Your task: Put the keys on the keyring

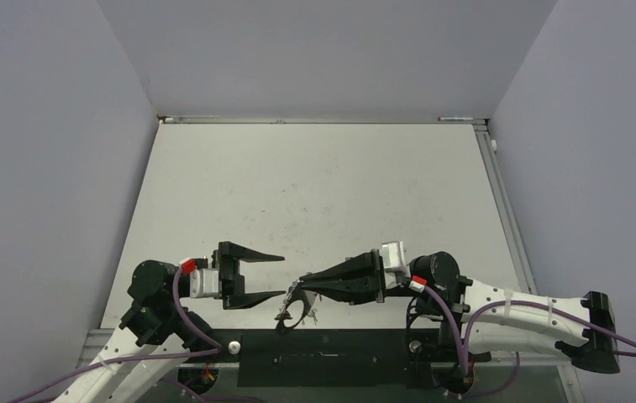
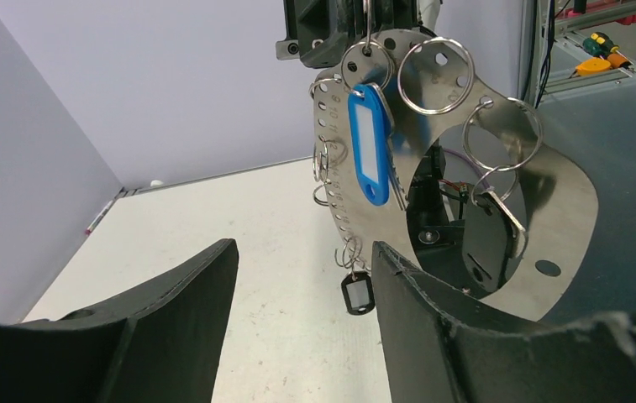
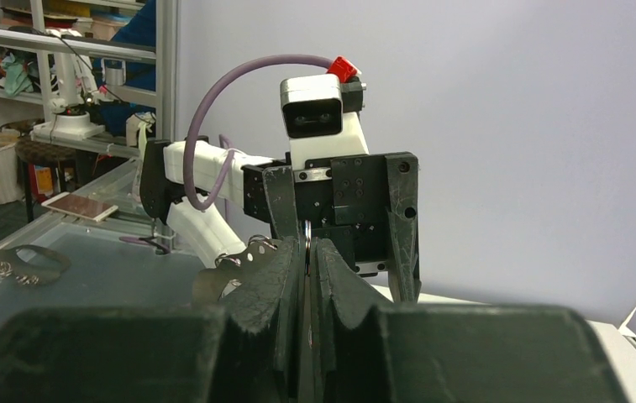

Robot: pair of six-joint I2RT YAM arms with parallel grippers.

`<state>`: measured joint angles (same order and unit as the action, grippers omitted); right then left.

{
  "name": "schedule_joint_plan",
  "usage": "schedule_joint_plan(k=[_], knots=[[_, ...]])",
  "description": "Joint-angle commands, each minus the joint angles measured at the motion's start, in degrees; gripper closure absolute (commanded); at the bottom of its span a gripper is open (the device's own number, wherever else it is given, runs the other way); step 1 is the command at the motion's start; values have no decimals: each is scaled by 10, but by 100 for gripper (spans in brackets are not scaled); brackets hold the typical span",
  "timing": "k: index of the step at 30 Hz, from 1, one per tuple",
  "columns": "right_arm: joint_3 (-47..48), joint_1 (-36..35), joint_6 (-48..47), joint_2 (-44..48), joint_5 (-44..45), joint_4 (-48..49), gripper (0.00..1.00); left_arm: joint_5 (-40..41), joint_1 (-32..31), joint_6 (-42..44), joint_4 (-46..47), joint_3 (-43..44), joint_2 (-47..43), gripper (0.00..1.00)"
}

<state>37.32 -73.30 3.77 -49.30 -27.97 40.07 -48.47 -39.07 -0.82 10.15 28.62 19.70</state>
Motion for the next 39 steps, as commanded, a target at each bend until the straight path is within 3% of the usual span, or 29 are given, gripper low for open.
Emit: schedule_joint_plan(k=[1, 14, 25, 39], knots=[[24, -5, 5, -11, -12, 59, 95, -4, -3, 5, 11, -1, 1, 44], [31, -12, -11, -42, 22, 77, 95, -11, -3, 1, 18, -3, 4, 42], [39, -14, -24, -15, 31, 66, 95, 11, -3, 5, -3, 2, 9, 41], [41, -14, -53, -56, 53, 58, 95, -18, -3, -3, 22, -4, 10, 41]])
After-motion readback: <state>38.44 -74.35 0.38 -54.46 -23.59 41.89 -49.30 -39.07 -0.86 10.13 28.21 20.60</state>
